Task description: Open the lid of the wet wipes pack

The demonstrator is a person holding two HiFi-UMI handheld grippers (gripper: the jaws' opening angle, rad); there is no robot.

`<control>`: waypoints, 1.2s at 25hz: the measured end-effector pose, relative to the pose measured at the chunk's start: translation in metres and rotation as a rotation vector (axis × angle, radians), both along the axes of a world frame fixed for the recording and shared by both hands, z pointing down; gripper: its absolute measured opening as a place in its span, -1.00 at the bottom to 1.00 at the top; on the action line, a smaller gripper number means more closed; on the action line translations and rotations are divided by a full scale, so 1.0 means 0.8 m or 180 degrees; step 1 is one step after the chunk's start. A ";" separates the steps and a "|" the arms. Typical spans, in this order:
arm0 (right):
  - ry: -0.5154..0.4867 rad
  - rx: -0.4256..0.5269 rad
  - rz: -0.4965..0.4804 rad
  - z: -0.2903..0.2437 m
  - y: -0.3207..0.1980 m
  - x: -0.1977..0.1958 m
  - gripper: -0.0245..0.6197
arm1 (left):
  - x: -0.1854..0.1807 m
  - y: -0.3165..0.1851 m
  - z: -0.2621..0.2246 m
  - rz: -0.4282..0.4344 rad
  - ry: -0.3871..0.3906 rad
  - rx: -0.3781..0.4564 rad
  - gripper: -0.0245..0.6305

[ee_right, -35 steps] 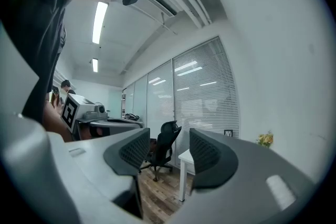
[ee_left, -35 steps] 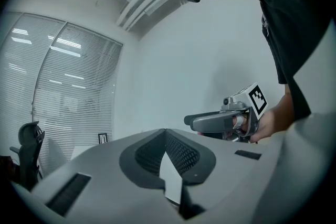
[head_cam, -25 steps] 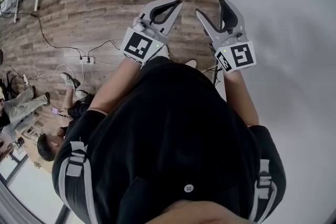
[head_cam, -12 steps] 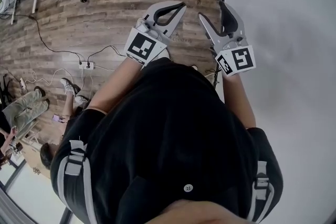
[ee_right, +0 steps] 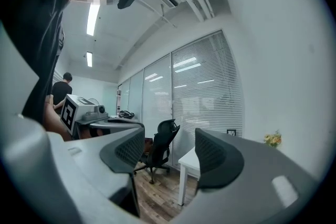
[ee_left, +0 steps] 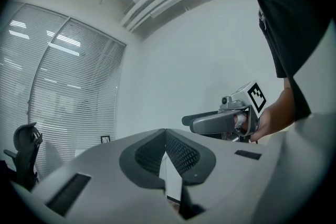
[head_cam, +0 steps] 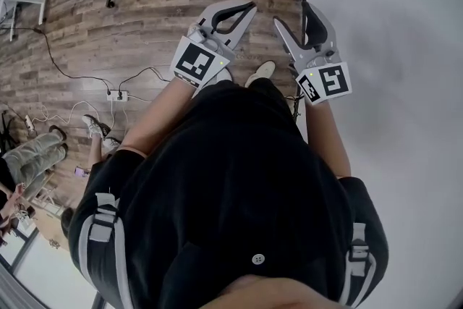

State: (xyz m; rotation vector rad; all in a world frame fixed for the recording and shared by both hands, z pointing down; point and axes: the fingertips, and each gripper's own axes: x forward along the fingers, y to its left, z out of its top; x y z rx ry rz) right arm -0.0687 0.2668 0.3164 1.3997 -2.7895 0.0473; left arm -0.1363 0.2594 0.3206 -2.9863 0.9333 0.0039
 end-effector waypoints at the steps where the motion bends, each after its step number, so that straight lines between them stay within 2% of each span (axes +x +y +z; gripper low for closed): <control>1: 0.0002 -0.0003 0.0009 0.000 -0.004 0.003 0.00 | 0.002 -0.004 0.001 0.0002 0.0001 -0.0013 -0.90; 7: -0.0015 -0.0043 0.0018 0.008 -0.040 0.026 0.00 | 0.020 -0.038 0.008 -0.0028 -0.0039 -0.0040 -0.90; 13: -0.0053 -0.0045 -0.0083 0.016 -0.110 0.051 0.00 | 0.043 -0.105 0.012 -0.0132 -0.0105 -0.0040 -0.90; 23: -0.0092 -0.0078 -0.0202 0.025 -0.221 0.126 0.00 | 0.117 -0.214 0.020 -0.0265 -0.0166 -0.0111 -0.90; 30: -0.0145 -0.0097 -0.0249 0.031 -0.274 0.180 0.00 | 0.167 -0.266 0.019 -0.0345 -0.0257 -0.0109 -0.90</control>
